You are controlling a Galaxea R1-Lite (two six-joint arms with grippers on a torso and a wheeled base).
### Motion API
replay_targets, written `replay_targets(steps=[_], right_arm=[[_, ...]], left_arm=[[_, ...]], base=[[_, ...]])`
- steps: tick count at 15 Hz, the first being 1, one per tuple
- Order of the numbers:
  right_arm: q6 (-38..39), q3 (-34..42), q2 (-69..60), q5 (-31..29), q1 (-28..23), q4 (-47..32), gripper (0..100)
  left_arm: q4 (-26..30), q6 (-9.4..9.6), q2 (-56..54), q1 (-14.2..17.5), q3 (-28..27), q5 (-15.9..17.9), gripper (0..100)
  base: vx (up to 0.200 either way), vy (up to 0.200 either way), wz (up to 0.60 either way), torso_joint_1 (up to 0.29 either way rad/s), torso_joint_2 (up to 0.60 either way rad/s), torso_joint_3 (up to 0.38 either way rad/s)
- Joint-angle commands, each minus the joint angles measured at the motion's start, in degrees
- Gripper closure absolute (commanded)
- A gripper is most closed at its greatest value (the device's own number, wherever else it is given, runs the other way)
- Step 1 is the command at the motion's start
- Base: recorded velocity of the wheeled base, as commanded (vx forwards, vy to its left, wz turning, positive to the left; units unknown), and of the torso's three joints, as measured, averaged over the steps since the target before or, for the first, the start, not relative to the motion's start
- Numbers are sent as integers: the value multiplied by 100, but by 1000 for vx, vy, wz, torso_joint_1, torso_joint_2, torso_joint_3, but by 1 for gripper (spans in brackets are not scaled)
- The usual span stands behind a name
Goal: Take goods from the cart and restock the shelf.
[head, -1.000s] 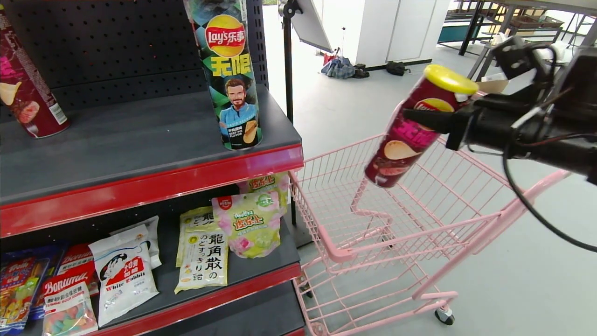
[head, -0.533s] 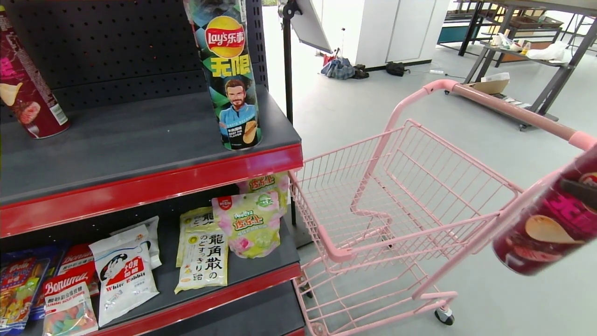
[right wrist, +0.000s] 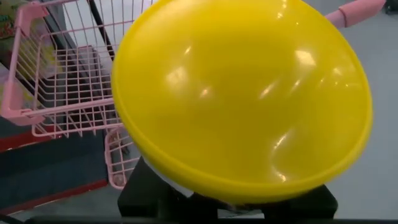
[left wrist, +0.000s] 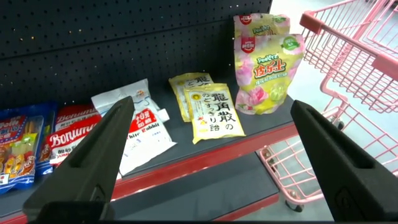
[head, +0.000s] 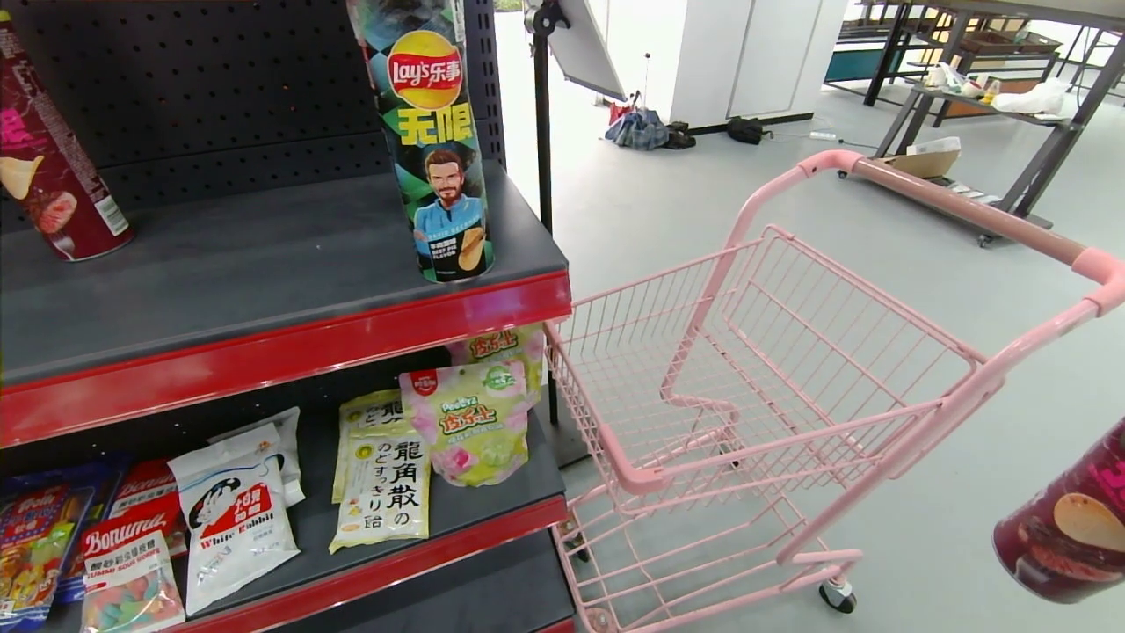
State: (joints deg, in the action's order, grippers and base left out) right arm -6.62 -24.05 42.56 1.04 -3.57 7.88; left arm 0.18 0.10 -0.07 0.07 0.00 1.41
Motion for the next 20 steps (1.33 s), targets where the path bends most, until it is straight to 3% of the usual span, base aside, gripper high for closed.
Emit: replay_targets(steps=[1, 7, 20], right_arm=[[-6, 102, -81, 2, -3, 4, 100], [-15, 6, -46, 28, 14, 12, 100], [-120, -73, 165, 178, 14, 56, 100]], left_arm=[[-1, -1, 7, 1, 0, -1, 0], [-1, -1, 7, 1, 0, -1, 0], [-1, -1, 7, 1, 0, -1, 0]], base=[[0, 0, 0, 0, 0, 0], [0, 0, 0, 106, -364, -253], [0, 0, 0, 191, -513, -324]])
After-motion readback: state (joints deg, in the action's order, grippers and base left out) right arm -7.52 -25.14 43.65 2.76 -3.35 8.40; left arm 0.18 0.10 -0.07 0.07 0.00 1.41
